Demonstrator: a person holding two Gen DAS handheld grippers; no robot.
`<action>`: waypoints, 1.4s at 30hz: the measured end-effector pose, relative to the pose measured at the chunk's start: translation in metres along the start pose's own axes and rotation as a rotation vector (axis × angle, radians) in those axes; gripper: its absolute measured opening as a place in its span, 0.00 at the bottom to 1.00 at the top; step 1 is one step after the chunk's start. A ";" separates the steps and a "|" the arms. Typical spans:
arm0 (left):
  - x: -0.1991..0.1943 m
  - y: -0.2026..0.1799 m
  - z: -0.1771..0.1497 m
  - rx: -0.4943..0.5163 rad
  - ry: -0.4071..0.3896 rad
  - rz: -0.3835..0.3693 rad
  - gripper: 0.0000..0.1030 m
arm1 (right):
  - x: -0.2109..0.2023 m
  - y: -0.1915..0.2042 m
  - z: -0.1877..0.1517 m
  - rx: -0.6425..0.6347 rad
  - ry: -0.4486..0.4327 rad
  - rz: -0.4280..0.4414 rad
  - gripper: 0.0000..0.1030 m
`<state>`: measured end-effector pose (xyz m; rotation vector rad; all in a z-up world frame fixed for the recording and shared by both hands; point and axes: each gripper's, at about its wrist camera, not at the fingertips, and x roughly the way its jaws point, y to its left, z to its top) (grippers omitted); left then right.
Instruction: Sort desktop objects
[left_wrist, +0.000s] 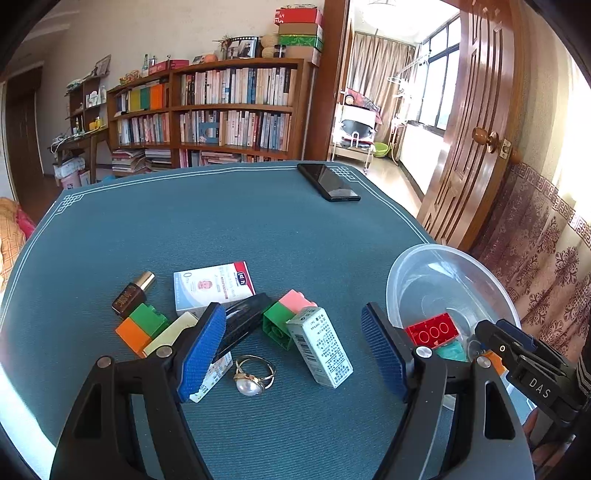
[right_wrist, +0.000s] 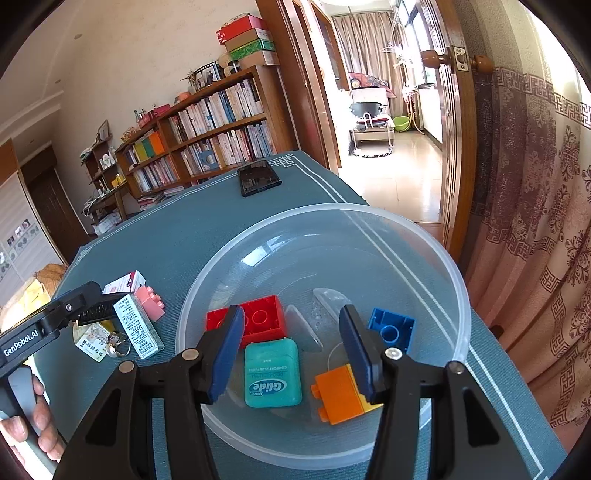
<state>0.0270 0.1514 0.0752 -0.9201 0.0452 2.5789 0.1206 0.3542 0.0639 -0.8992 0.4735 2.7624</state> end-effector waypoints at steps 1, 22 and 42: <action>-0.001 0.003 -0.001 -0.001 -0.001 0.009 0.77 | 0.000 0.002 -0.001 -0.003 0.001 0.004 0.57; -0.001 0.063 -0.031 -0.025 0.052 0.111 0.77 | -0.003 0.051 -0.022 -0.071 0.034 0.110 0.57; 0.023 0.089 -0.044 -0.076 0.112 0.052 0.77 | 0.004 0.110 -0.061 -0.193 0.137 0.288 0.60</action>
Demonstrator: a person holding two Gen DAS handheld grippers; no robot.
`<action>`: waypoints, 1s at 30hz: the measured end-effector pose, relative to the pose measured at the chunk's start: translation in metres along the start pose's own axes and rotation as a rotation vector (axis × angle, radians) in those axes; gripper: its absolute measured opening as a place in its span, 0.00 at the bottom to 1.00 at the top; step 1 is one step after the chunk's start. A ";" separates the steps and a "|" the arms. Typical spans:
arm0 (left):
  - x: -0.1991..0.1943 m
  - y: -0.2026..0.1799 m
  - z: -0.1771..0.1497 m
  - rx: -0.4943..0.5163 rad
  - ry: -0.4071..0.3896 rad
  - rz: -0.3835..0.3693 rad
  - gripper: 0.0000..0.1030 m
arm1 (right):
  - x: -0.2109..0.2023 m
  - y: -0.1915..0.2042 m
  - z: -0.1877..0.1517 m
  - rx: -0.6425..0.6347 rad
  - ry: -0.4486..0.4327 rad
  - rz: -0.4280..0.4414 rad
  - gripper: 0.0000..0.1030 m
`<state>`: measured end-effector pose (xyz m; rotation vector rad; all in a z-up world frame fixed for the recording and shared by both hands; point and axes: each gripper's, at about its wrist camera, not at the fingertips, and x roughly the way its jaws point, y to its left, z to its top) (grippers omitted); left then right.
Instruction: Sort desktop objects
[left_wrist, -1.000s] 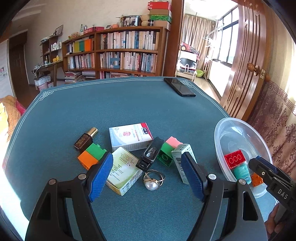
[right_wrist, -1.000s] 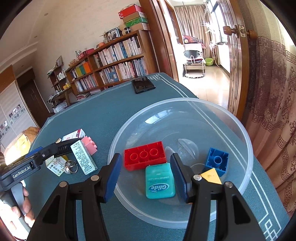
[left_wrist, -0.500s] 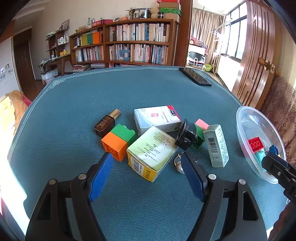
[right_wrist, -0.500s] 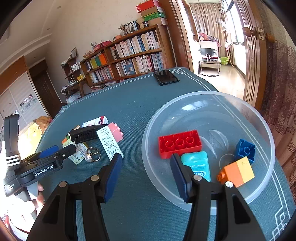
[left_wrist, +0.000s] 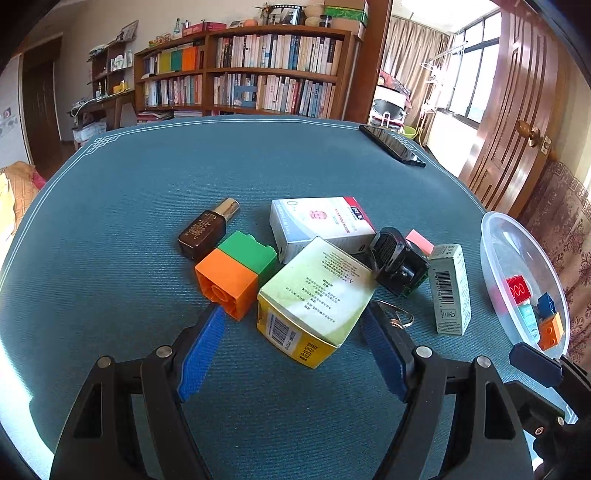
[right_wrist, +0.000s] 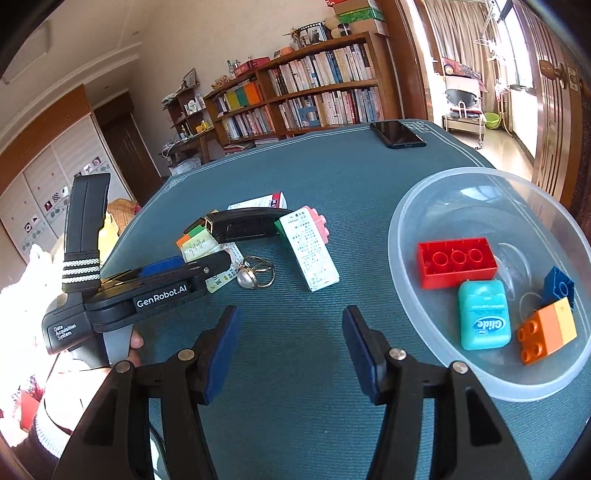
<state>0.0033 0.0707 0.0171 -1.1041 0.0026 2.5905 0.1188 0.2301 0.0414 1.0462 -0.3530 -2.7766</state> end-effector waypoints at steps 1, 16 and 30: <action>0.001 0.000 0.000 0.002 0.001 0.001 0.77 | 0.002 0.001 -0.001 -0.001 0.005 0.002 0.60; 0.001 0.000 0.005 -0.027 -0.008 0.026 0.61 | 0.019 -0.008 0.004 0.029 0.013 -0.050 0.60; -0.029 0.000 0.007 -0.012 -0.105 0.056 0.57 | 0.040 0.005 0.028 -0.018 -0.020 -0.088 0.58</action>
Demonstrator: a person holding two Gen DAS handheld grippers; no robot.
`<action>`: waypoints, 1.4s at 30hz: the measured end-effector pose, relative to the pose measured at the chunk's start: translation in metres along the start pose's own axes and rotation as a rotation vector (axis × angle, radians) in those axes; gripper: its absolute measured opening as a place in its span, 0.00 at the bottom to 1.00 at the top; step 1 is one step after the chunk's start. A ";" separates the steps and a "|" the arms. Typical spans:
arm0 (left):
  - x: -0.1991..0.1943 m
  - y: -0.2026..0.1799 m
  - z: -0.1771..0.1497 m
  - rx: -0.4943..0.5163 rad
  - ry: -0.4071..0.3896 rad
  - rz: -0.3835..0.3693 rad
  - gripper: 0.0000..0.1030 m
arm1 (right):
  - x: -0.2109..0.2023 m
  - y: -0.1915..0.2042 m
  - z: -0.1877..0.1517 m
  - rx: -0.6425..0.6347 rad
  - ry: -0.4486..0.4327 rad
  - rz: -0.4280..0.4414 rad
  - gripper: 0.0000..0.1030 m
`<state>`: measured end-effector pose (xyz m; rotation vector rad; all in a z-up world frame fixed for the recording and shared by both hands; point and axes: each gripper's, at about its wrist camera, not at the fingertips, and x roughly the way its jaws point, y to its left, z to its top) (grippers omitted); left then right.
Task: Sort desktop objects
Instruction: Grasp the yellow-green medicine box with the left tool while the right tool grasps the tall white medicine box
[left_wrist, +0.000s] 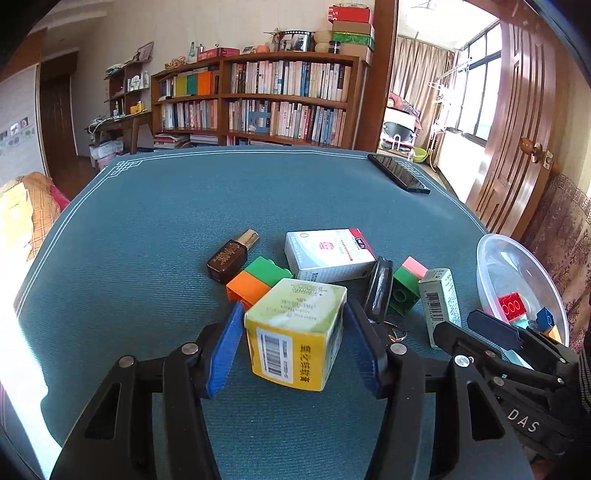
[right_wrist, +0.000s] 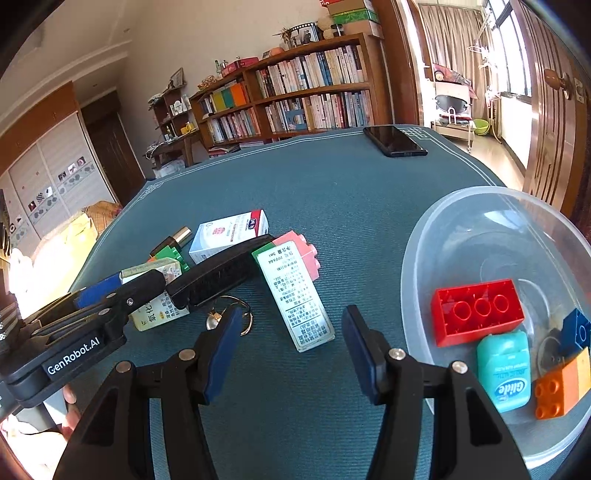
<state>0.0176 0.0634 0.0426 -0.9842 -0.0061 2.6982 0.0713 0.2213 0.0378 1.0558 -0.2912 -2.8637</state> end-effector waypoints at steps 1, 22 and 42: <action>0.001 0.001 0.000 0.000 0.004 -0.005 0.57 | 0.002 0.002 0.001 -0.015 0.000 -0.013 0.57; 0.013 -0.006 -0.013 -0.007 0.056 -0.023 0.48 | 0.019 -0.002 0.009 -0.030 0.007 -0.027 0.29; -0.011 -0.005 -0.003 -0.010 -0.040 -0.016 0.48 | -0.013 0.012 0.007 -0.032 -0.037 0.003 0.26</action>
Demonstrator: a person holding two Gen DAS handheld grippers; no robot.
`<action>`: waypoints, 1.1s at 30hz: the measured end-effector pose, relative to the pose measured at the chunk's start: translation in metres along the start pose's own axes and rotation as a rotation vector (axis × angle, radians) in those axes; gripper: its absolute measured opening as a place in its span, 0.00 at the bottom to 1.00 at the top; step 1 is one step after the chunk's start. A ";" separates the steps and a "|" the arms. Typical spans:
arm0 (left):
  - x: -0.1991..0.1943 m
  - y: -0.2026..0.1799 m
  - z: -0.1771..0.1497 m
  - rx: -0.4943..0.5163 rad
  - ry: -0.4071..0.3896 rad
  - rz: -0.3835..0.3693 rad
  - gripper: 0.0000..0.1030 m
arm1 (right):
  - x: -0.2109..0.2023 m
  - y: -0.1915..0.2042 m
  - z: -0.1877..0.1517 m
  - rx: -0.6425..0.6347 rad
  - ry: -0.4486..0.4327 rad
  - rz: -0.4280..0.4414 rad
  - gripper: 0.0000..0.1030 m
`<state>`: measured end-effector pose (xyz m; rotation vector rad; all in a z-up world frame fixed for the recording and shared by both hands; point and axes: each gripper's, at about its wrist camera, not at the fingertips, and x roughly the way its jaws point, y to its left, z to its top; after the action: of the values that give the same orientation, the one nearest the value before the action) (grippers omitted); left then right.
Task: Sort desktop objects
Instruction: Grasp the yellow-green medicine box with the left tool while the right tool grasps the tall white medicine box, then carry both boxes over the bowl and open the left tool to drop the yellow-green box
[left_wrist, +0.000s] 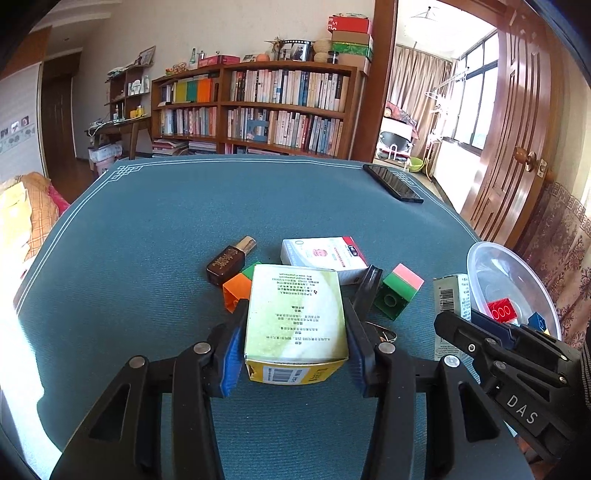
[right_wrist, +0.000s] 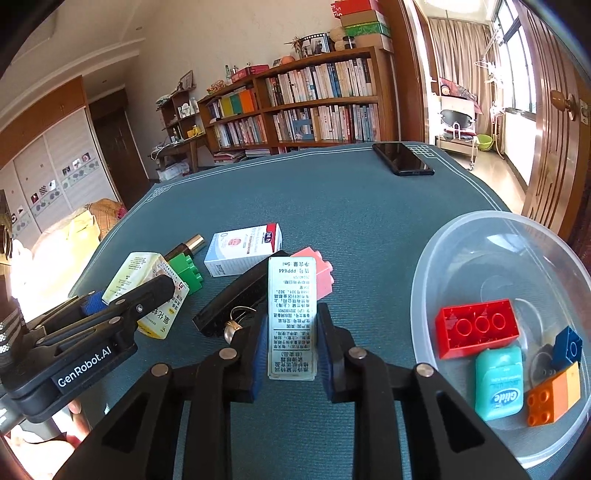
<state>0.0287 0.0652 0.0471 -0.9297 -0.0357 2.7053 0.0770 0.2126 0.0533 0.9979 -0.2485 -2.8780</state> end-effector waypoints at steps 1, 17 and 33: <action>0.000 0.000 0.000 0.001 -0.001 -0.002 0.48 | -0.002 0.000 0.000 0.002 -0.003 -0.002 0.26; -0.015 -0.015 0.004 0.031 -0.038 -0.010 0.48 | -0.030 -0.021 0.004 0.040 -0.040 -0.042 0.26; -0.025 -0.043 0.007 0.096 -0.055 -0.021 0.48 | -0.051 -0.065 0.001 0.081 -0.068 -0.133 0.26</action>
<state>0.0545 0.0996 0.0726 -0.8230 0.0726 2.6867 0.1150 0.2834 0.0734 0.9648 -0.3179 -3.0489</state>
